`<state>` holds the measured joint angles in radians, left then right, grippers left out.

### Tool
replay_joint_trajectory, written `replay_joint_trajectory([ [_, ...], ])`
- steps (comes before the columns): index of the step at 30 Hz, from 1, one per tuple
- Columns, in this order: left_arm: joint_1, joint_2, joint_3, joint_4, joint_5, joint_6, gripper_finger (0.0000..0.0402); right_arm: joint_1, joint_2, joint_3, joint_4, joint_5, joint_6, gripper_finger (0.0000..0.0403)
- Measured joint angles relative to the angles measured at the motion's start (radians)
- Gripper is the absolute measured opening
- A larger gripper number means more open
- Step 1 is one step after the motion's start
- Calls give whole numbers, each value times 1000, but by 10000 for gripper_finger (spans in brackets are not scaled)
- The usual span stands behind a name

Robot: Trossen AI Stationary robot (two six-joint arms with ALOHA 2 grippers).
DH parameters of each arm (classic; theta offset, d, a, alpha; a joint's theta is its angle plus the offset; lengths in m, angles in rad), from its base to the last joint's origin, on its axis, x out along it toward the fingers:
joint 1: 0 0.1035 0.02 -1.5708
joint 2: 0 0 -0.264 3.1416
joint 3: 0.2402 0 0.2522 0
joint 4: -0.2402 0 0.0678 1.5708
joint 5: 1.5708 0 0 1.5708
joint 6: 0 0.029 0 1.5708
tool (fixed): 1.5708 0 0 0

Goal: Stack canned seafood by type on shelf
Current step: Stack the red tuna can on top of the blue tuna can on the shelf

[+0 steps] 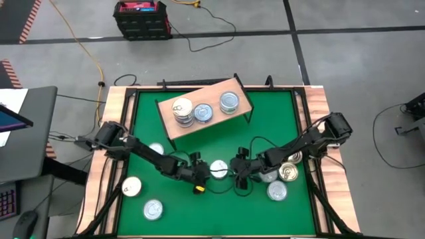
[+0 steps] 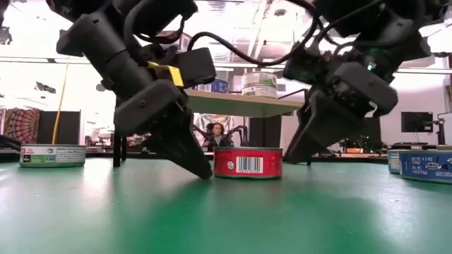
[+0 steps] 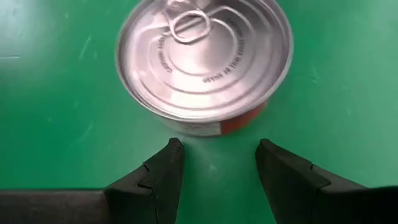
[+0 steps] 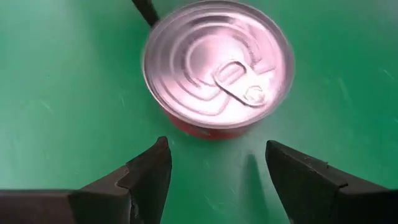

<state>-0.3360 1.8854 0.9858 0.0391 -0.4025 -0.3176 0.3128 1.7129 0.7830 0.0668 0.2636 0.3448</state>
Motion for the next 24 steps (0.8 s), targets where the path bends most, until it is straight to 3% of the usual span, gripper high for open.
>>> replay_joint_trajectory([
  [11, 24, 16, 93, -59, 19, 105, 190, -17, 67, 38, 20, -15, -50, 286],
  [24, 23, 13, 291, -388, -49, 119, 190, -11, -105, 72, -114, 4, -87, 286],
])
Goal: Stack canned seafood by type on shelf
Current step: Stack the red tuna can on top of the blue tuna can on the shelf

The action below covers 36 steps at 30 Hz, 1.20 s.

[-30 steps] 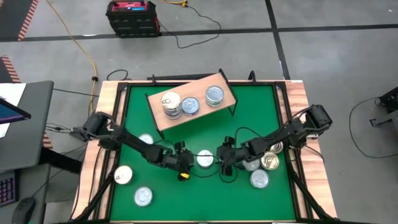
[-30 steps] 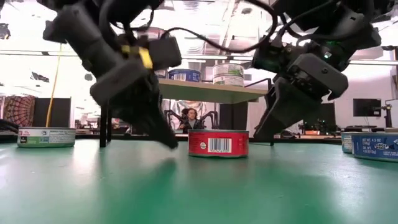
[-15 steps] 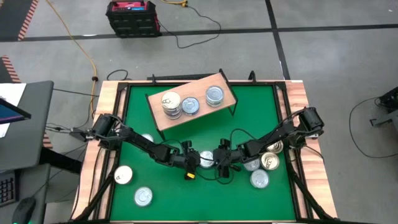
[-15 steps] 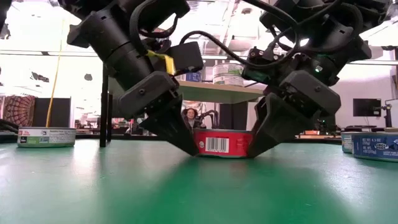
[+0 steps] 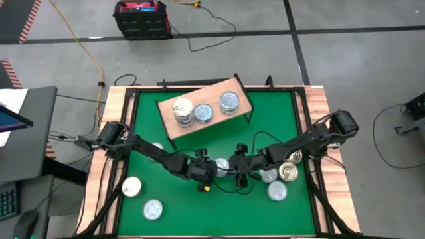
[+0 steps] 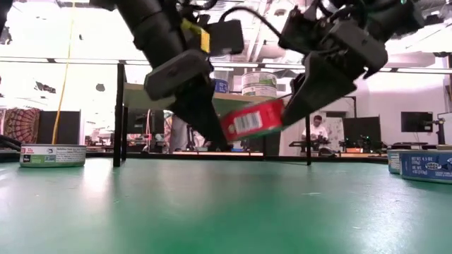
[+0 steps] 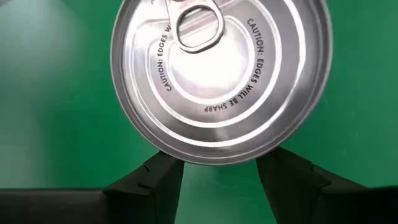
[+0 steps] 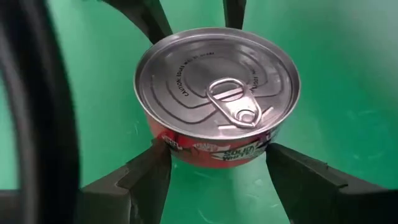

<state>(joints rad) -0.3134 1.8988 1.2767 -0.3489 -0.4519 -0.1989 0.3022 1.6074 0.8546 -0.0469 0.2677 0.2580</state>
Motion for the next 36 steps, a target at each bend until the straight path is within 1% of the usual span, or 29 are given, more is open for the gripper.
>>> replay_joint_trajectory([
  [3, -4, 0, 53, -69, -33, 2, 190, -9, -40, 0, -26, 1, -22, 286],
  [8, -22, 0, 118, -145, -130, 27, 190, -23, -102, 0, -63, -4, -53, 286],
  [12, -49, -2, 120, -144, -221, 81, 190, -24, -141, 0, -70, -7, -56, 286],
  [15, -62, -2, 121, -146, -281, 90, 190, -26, -168, 0, -70, -7, -61, 286],
  [21, -66, -12, 121, -150, -318, 91, 190, -40, -205, 0, -69, -5, -82, 286],
  [26, -64, -61, 121, -156, -369, 93, 190, -72, -238, 1, -66, -9, -122, 286],
  [32, -48, -126, 121, -159, -401, 97, 190, -115, -281, 1, -52, -9, -205, 285],
  [36, -30, -137, 121, -158, -436, 93, 190, -150, -310, 1, -28, -8, -264, 285],
])
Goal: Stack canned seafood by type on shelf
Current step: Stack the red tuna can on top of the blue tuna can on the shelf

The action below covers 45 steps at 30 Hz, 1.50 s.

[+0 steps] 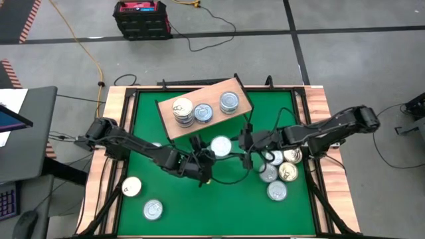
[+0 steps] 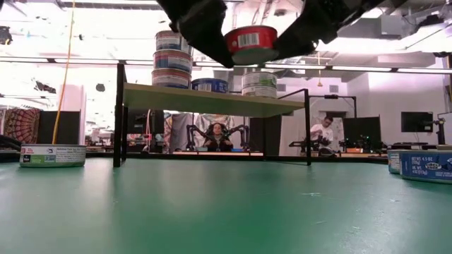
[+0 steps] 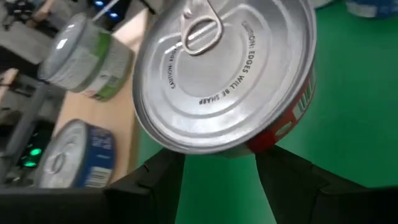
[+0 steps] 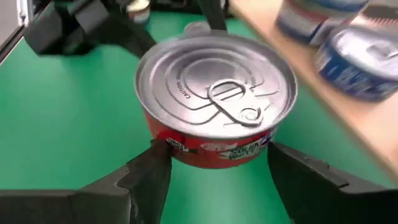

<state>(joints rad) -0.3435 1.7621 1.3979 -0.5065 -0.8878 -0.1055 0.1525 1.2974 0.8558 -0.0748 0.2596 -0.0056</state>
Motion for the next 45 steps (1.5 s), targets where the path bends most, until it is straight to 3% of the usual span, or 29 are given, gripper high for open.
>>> replay_joint_trajectory([
  [9, 43, 2, 5, 14, -112, 2, 189, -108, -21, 22, -2, -72, -69, 285],
  [20, 101, 1, 79, -16, -198, 58, 189, -210, -18, 154, -137, -115, -194, 285],
  [29, 158, 1, 112, -70, -191, 14, 189, -363, -15, 196, -144, -292, -252, 285],
  [34, 180, 2, 113, -82, -127, -15, 189, -441, -15, 218, -145, -386, -281, 285],
  [45, 186, 3, 114, -107, -87, -123, 189, -495, 63, 228, -208, -488, -318, 285],
])
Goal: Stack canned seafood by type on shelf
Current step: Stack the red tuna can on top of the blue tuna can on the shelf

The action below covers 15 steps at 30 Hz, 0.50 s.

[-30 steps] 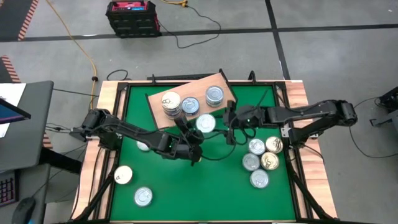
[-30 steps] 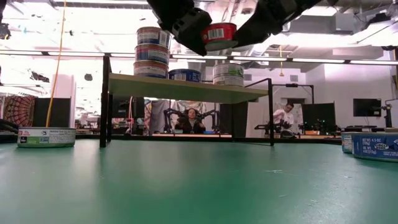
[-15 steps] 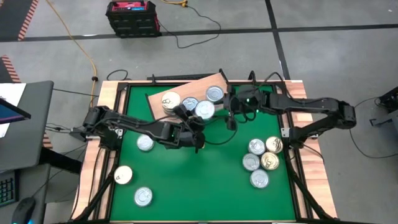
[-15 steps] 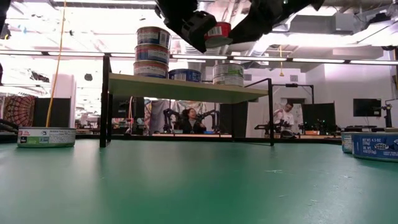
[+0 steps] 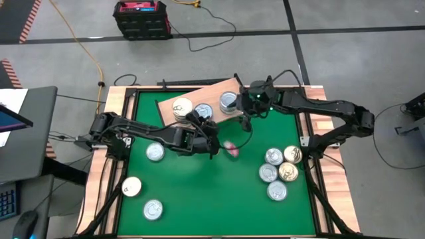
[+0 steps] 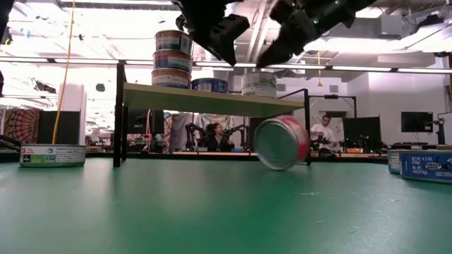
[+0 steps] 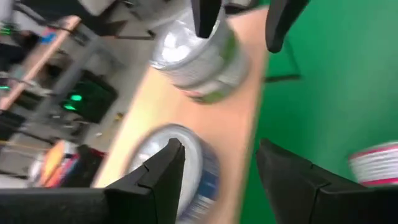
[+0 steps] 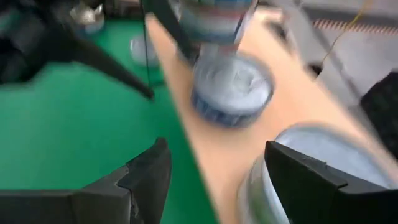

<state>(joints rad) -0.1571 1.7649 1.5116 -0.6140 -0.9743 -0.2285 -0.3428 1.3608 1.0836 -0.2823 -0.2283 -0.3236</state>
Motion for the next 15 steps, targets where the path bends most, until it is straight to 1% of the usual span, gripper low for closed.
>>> replay_joint_trajectory([
  [3, -40, 0, -1, -14, 127, -19, 189, 24, -5, 30, -162, 2, 11, 285],
  [6, -93, 17, -14, -4, 204, -8, 189, 73, -42, 37, -257, 3, 83, 285],
  [9, -139, 71, -28, -4, 252, 0, 189, 158, -78, 9, -256, 41, 186, 285],
  [12, -177, 150, -28, 16, 344, -19, 189, 251, -84, -66, -243, 97, 295, 285],
  [13, -193, 182, -28, 35, 355, -30, 189, 284, -81, -100, -240, 103, 334, 285],
  [15, -225, 243, -28, 127, 374, -54, 189, 362, -79, -152, -227, 111, 428, 285],
])
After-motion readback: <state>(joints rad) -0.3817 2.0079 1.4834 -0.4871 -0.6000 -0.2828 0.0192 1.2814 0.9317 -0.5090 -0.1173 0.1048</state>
